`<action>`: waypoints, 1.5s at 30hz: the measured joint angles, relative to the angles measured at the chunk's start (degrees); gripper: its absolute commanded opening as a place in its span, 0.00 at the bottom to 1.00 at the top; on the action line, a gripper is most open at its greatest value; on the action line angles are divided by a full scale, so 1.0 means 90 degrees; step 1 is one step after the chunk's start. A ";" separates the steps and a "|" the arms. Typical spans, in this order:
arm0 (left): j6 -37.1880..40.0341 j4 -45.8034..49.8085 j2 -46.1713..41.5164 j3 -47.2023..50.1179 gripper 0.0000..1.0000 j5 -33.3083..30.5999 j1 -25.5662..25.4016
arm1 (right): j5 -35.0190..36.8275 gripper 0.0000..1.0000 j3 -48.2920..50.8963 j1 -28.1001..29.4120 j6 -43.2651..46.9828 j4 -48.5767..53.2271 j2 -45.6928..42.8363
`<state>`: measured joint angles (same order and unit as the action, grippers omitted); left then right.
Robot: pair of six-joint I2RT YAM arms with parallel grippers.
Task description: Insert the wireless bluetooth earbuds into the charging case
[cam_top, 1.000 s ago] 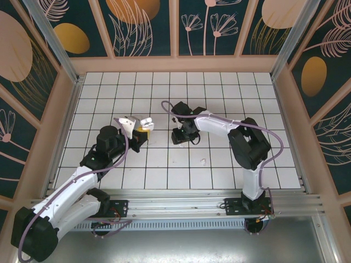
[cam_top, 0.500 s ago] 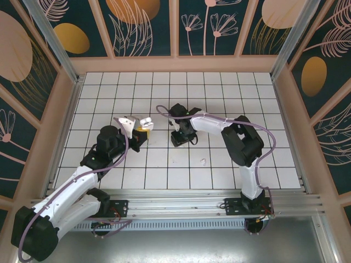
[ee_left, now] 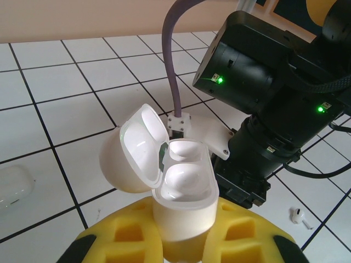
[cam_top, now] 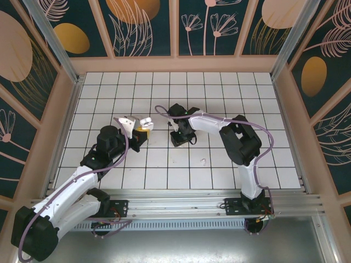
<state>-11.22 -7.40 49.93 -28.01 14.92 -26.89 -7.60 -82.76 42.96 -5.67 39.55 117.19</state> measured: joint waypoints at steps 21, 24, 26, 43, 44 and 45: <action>0.0070 -0.0699 -0.0015 0.0427 0.00 0.0486 0.0000 | 0.0063 0.23 -0.0027 -0.0408 -0.0848 0.0129 -0.0726; 0.0070 -0.1078 0.0095 0.0454 0.00 0.0682 0.0000 | 0.0301 0.23 -0.0027 -0.0466 -0.1124 0.0034 -0.1355; 0.0073 -0.1365 0.0245 0.0454 0.00 0.0801 -0.0012 | 0.0478 0.24 -0.0024 -0.0466 -0.1326 -0.0075 -0.1778; 0.0221 -0.3240 0.2295 -0.0464 0.00 0.0986 -0.0889 | 0.1506 0.24 0.2001 0.0714 -0.2191 -0.3381 -0.5197; 0.0221 -0.3327 0.2319 -0.0478 0.00 0.0981 -0.0913 | 0.1518 0.24 0.2152 0.0797 -0.2195 -0.3640 -0.5297; 0.0219 -0.3407 0.2336 -0.0486 0.00 0.0957 -0.0940 | 0.1537 0.24 0.2341 0.0874 -0.2198 -0.3946 -0.5399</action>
<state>-9.26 -38.06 70.96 -32.38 23.53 -35.35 6.24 -61.69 50.83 -25.45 4.03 68.60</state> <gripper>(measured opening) 0.118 0.242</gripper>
